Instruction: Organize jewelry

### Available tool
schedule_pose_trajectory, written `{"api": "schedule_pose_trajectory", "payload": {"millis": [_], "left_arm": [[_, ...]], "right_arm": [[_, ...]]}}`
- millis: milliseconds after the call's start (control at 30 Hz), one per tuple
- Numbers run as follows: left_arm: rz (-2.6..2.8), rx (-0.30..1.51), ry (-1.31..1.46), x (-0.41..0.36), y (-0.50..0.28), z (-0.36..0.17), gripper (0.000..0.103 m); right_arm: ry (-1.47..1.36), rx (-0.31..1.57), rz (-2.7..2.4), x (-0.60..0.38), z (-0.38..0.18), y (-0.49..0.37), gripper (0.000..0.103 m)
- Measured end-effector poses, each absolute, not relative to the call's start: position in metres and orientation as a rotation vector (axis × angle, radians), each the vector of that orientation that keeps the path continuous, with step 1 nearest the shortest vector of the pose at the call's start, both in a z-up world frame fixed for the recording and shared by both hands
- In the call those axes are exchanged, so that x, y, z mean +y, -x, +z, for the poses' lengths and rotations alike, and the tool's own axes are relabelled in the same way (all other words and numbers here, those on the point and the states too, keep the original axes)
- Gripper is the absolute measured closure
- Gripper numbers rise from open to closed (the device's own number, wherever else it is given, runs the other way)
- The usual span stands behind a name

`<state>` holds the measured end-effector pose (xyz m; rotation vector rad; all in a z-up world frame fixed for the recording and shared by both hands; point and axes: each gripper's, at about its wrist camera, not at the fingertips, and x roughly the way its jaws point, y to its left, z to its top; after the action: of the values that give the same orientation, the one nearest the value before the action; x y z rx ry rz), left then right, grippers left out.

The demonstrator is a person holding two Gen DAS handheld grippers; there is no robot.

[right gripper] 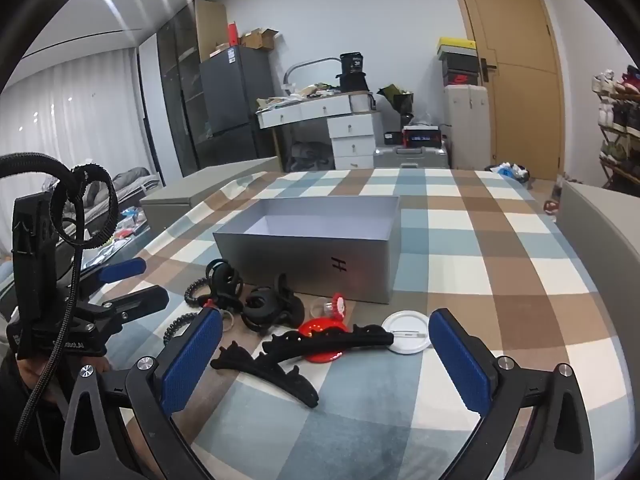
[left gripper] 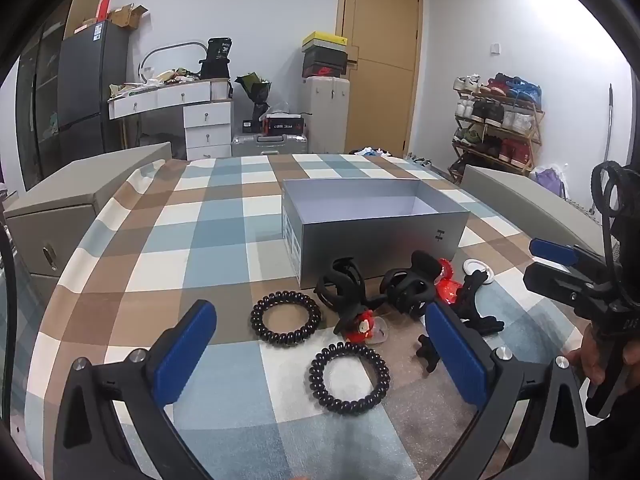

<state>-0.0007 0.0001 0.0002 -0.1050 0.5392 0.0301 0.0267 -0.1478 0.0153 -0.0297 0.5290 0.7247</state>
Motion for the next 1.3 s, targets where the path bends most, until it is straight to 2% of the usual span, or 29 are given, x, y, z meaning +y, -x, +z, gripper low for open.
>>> {"api": "schedule_pose_trajectory", "payload": {"millis": [1300], "left_arm": [[0.031, 0.555, 0.09, -0.0015, -0.0007, -0.003, 0.001]], "right_arm": [[0.016, 0.549, 0.714, -0.1483, 0.0123, -0.0311, 0.0]]}}
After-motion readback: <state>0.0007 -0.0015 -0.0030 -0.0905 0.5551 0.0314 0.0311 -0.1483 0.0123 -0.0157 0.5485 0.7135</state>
